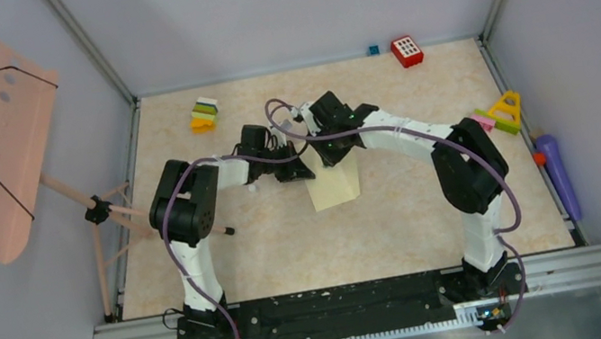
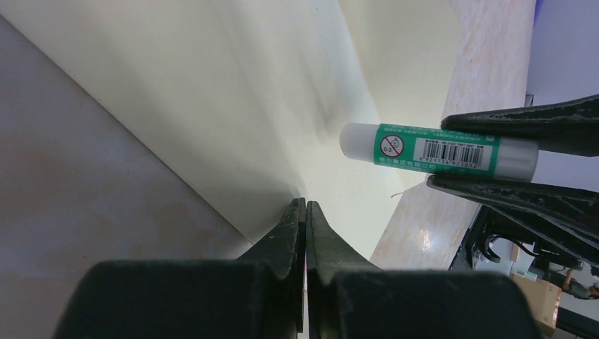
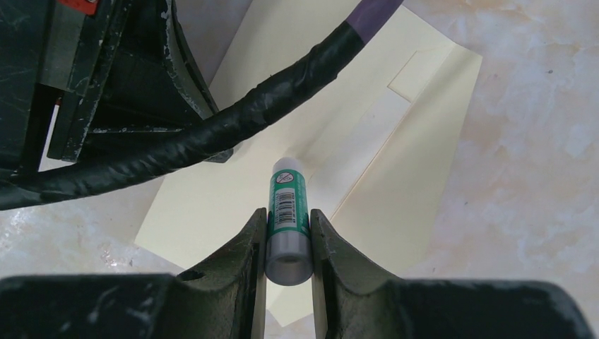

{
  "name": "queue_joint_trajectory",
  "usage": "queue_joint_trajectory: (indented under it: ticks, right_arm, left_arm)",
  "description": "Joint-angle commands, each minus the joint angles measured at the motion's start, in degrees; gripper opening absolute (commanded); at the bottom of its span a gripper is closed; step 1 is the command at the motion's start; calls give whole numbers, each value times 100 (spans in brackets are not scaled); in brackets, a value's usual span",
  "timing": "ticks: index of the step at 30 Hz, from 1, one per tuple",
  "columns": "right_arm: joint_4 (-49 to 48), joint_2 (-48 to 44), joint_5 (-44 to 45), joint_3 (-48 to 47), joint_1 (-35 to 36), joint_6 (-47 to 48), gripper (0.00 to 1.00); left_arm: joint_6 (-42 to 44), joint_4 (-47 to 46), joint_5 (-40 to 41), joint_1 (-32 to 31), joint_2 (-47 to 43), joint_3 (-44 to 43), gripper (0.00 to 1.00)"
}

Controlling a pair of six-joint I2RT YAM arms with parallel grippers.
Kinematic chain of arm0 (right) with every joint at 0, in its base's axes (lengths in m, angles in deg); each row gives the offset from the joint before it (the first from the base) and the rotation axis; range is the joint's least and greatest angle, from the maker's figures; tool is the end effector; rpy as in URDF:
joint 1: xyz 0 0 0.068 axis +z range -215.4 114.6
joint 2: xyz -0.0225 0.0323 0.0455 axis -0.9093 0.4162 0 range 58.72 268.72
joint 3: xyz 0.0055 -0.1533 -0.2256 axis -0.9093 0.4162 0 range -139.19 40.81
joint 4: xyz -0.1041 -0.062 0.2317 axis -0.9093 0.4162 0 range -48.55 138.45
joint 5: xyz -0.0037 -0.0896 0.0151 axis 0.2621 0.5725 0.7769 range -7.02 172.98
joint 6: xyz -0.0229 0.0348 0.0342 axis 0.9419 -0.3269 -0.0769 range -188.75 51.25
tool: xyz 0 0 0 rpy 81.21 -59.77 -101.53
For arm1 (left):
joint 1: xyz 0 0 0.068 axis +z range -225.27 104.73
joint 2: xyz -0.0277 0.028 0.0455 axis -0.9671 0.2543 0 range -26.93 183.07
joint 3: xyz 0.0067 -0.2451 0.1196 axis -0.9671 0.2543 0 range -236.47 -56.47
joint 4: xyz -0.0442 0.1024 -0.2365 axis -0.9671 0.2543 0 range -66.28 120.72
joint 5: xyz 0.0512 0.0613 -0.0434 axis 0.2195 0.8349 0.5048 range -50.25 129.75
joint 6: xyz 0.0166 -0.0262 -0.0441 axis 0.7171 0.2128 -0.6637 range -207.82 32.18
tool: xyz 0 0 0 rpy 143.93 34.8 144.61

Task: Place the letter into the envelope and seal it
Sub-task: Paint the envelope at the center of the board.

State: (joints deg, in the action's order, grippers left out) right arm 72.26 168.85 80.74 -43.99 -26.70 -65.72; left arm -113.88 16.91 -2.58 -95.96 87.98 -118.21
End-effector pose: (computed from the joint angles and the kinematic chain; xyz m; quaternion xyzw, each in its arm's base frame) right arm 0.3262 0.2632 0.2198 -0.3461 0.8917 0.1070 0.2713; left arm 0.3615 -0.1622 0.1202 0.0935 0.8711 -0.4452 0.1852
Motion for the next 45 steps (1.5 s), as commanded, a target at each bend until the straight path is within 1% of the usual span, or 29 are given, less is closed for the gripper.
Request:
queue_joint_trajectory:
  ticks: [1, 6, 9, 19, 27, 36, 45]
  right_arm:
    - [-91, 85, 198, 67, 102, 85, 0]
    - [-77, 122, 198, 102, 129, 101, 0]
    - [-120, 131, 362, 108, 134, 106, 0]
    - [-451, 200, 578, 128, 129, 93, 0]
    - [-577, 247, 699, 64, 130, 102, 0]
    - [-693, 424, 677, -137, 129, 76, 0]
    - [-745, 614, 852, -360, 129, 66, 0]
  left_arm:
    - [75, 127, 278, 5, 123, -82, 0]
    - [80, 132, 281, 0, 128, -84, 0]
    - [107, 173, 320, -10, 128, -84, 0]
    - [444, 589, 621, -238, 145, -237, 0]
    - [599, 734, 755, -343, 175, -290, 0]
    - [697, 891, 783, -410, 187, -317, 0]
    - [726, 910, 808, -433, 182, -320, 0]
